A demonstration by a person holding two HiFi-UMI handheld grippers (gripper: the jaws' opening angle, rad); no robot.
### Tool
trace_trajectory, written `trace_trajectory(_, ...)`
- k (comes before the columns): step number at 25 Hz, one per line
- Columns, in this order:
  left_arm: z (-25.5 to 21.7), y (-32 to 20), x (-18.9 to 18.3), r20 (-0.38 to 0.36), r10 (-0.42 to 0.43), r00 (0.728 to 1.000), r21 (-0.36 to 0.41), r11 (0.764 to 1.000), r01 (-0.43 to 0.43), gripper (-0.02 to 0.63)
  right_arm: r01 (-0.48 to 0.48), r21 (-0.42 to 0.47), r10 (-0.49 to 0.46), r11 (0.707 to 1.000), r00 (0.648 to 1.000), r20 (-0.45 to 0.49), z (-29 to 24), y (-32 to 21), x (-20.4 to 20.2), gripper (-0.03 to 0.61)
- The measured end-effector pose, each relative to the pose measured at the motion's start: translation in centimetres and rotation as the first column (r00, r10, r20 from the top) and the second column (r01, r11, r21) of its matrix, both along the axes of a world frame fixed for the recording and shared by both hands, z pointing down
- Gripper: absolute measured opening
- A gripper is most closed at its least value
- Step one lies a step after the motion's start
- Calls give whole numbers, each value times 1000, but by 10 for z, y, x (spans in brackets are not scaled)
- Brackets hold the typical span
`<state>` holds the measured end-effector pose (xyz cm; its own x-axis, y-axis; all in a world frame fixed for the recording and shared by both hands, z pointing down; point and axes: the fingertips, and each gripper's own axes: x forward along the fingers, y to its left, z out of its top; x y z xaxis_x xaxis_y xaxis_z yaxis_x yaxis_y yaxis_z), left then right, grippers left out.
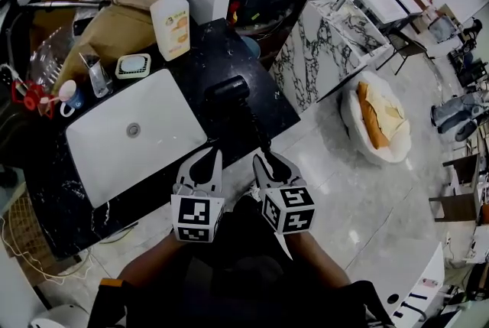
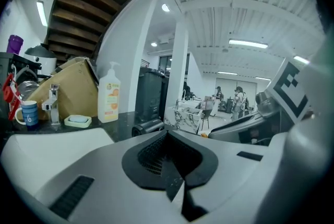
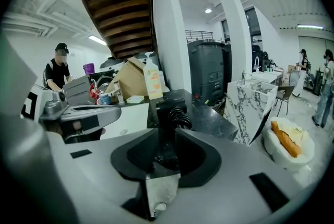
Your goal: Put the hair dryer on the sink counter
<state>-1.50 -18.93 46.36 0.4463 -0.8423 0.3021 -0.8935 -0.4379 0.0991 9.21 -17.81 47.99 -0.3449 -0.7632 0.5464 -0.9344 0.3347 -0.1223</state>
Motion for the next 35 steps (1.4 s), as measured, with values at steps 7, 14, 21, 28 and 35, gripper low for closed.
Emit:
trace_trajectory(7,0,-2,-10,-7,-39,999,-3,999,39,9,-8,-53,10,999,999,34,12,-5,-1,72)
trace_trajectory(14,4,0,-14,13,-42,999,-9,999,42,9,10,-152,0,988,998,64,32,-1,-7,42)
trace_trajectory(21,9,4,-16,31,-33,999,-22,999,34,8,14,-249,10,968,995,94,51,7,-9,31)
trace_trajectory(28,9,6,-18,36,-35,999,-26,999,36,9,25,-275,6,961,994,111,55,9,-12,25)
trace_trajectory(35,8,8,-18,35,-40,999,-26,999,41,9,48,-255,-17,966,992,121,49,12,-15,15)
